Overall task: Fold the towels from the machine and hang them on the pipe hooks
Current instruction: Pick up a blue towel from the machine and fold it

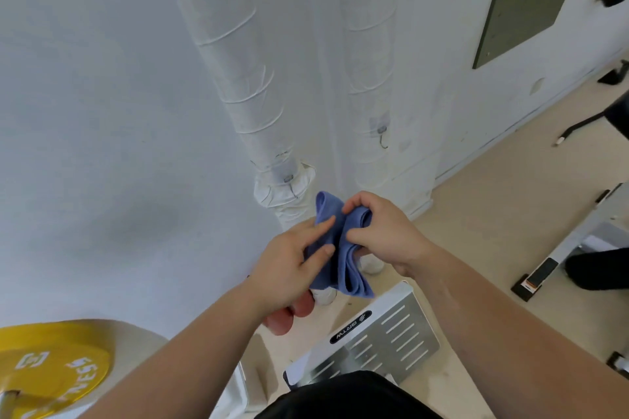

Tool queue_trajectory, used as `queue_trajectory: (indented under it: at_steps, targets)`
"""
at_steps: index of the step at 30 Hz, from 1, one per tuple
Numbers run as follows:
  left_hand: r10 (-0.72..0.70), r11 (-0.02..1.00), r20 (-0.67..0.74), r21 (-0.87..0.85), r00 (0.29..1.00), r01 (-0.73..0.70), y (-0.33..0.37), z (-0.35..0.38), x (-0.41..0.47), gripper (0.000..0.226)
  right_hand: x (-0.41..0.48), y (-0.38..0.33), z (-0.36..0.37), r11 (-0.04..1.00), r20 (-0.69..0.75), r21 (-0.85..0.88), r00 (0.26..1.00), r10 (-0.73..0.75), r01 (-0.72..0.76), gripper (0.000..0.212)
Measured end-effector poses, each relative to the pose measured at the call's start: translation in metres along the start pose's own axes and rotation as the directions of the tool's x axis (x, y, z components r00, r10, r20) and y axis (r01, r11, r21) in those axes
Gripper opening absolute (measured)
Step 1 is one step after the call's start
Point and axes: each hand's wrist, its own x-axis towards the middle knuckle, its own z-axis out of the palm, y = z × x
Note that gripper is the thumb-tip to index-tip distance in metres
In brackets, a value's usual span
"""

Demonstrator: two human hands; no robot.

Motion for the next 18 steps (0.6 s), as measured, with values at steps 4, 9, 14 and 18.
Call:
queue_trajectory:
  at_steps: [4,9,14,18]
  targets:
    - [-0.031,0.996,-0.075,-0.088,0.997,0.024,0.017,0.007,-0.003,0.056,-0.003,-0.005,0.009,0.998,-0.020,0.055,1.000,-0.017,0.018,0.033]
    - [-0.066,0.998,-0.187,-0.022,0.980,0.063,0.026,0.004,-0.001,0.067,-0.007,-0.012,0.017,0.950,0.010,0.311,1.000,0.015,-0.018,0.029]
    - [-0.201,0.976,-0.225,-0.132,0.953,0.175,0.024,-0.013,0.006,0.054,-0.010,-0.012,0.016,0.945,-0.006,0.324,0.999,-0.043,0.042,0.048]
    - [-0.216,0.928,0.012,-0.307,0.976,0.210,0.026,-0.040,0.010,0.051,-0.016,-0.008,0.002,0.938,-0.060,-0.152,0.944,-0.323,0.312,0.060]
